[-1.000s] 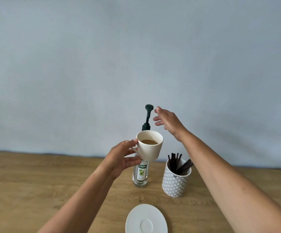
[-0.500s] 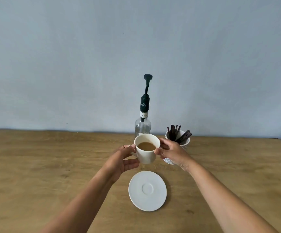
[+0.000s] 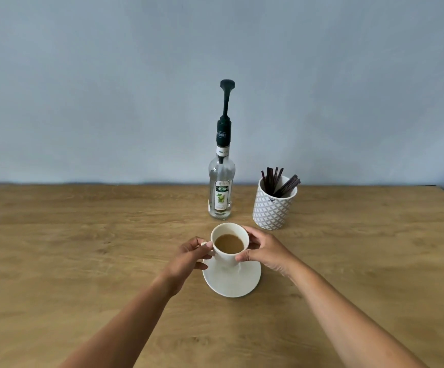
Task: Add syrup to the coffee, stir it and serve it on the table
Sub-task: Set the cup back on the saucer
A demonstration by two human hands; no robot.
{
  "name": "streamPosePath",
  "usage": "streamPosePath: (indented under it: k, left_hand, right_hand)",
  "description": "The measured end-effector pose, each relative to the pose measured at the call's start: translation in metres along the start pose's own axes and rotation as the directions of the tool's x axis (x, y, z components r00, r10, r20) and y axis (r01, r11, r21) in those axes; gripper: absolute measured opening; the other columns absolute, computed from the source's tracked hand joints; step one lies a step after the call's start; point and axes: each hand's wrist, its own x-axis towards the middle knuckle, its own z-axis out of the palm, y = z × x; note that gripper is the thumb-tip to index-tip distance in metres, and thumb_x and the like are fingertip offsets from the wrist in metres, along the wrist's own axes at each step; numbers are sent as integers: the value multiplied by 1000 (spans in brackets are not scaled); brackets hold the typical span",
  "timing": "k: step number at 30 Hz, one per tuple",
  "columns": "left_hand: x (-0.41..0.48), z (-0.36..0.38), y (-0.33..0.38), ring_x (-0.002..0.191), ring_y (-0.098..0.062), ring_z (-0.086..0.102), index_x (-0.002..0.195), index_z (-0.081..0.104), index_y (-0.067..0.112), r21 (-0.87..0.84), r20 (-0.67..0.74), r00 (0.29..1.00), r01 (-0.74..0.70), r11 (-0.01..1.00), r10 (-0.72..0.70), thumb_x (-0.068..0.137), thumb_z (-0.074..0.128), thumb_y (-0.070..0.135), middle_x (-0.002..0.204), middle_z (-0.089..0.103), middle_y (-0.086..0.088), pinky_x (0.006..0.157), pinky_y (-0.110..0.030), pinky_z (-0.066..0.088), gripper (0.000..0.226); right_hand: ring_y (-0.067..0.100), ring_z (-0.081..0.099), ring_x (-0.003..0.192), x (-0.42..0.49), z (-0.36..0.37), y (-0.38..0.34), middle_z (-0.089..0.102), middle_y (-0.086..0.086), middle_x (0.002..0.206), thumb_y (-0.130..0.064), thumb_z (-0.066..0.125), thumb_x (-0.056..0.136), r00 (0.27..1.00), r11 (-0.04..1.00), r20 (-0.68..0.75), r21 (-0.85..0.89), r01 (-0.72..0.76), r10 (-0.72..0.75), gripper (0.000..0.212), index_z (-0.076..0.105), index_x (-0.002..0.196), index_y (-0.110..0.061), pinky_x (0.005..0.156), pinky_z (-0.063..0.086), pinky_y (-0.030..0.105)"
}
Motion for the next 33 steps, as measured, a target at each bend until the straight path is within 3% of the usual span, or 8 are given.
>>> streamPosePath:
  k: [3,8,14,19,26,30,33]
  left_hand:
    - [-1,1,-9,86,-15,65,86,61,15,12,13,1000,27,1000,-27,94,65,22,86,73,-2,70,-27,53,12]
    - [-3,4,-18,86,-16,68,87,63,12,39,6,999,51,998,-51,95,65,20,87,75,-4,71,-30,57,11]
    - [-5,6,-24,84,-14,70,91,65,10,54,-18,998,64,997,-63,94,66,17,89,76,-4,73,-34,57,8]
    - [-6,7,-25,85,-15,69,91,65,10,101,-33,998,53,993,-50,94,66,17,83,76,1,79,-41,58,8]
    - [-5,4,-23,90,-21,67,102,62,5,216,-81,997,10,976,8,91,70,16,100,75,-20,73,-39,57,18]
    - [-3,1,-17,86,-19,69,99,66,6,263,-104,994,-16,965,45,87,74,14,96,76,-17,78,-43,60,17]
    - [-1,-1,-15,91,-23,71,95,71,9,295,-115,991,-29,955,66,85,76,13,95,77,-13,76,-39,60,12]
  right_hand:
    - [12,61,117,-3,1,10,69,-5,120,-12,90,60,999,1000,10,-9,-30,30,76,57,125,-33,97,50,26]
    - [7,58,119,-9,1,19,65,-5,126,-11,90,61,996,996,14,-19,-84,84,91,47,141,-22,105,45,31]
    - [-1,57,117,-12,1,24,64,-13,123,-10,89,62,993,993,26,-33,-112,112,91,46,140,-26,98,44,19]
    - [-1,56,118,-13,2,27,62,-5,128,-10,90,62,992,992,17,-27,-125,125,96,43,144,-21,107,42,28]
    - [6,57,121,-11,-4,27,61,-3,131,-17,92,60,990,992,59,-23,-123,125,98,42,144,-21,108,43,33]
    - [4,58,112,-8,-18,7,59,-14,120,-32,87,67,998,992,6,-113,-56,57,83,47,140,-25,92,47,20]
    - [0,68,84,2,-38,-14,73,-13,95,-24,76,81,961,988,-273,-154,8,-50,40,66,120,-24,79,52,21]
